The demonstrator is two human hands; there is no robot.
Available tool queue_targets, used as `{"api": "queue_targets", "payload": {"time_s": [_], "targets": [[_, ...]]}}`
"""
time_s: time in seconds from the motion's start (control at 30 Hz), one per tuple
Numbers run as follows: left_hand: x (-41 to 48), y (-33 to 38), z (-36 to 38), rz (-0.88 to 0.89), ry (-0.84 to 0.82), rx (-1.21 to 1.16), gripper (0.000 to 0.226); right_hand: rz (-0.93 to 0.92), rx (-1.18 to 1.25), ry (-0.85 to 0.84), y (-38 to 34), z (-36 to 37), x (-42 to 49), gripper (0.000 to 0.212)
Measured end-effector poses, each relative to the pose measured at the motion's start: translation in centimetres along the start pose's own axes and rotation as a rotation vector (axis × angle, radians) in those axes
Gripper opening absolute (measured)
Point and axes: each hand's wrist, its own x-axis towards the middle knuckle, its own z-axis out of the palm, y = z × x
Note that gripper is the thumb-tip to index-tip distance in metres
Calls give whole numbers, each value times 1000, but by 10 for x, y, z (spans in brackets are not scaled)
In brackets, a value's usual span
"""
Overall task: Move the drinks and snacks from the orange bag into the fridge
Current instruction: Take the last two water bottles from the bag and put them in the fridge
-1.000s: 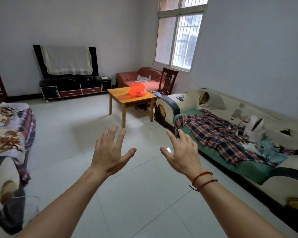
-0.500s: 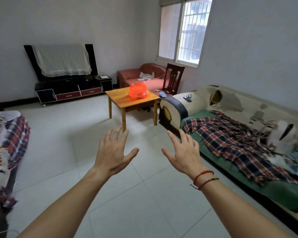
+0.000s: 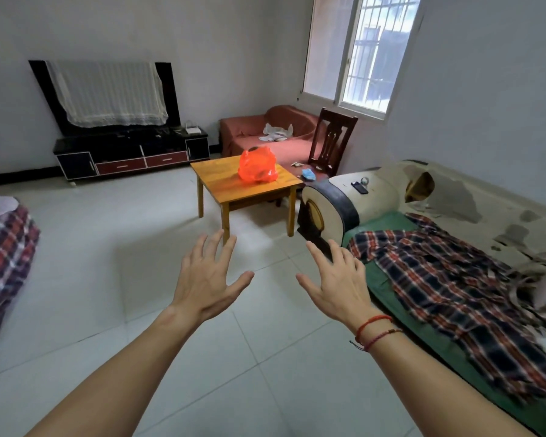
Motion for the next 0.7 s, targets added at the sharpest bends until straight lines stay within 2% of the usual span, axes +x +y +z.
{"api": "queue_targets", "payload": {"time_s": [0.37, 0.7], "targets": [[209, -74, 81, -9, -26, -28, 84, 27, -21, -11, 2, 51, 225, 70], [375, -105, 132, 22, -44, -21, 84, 47, 7, -17, 11, 80, 395, 71]]}}
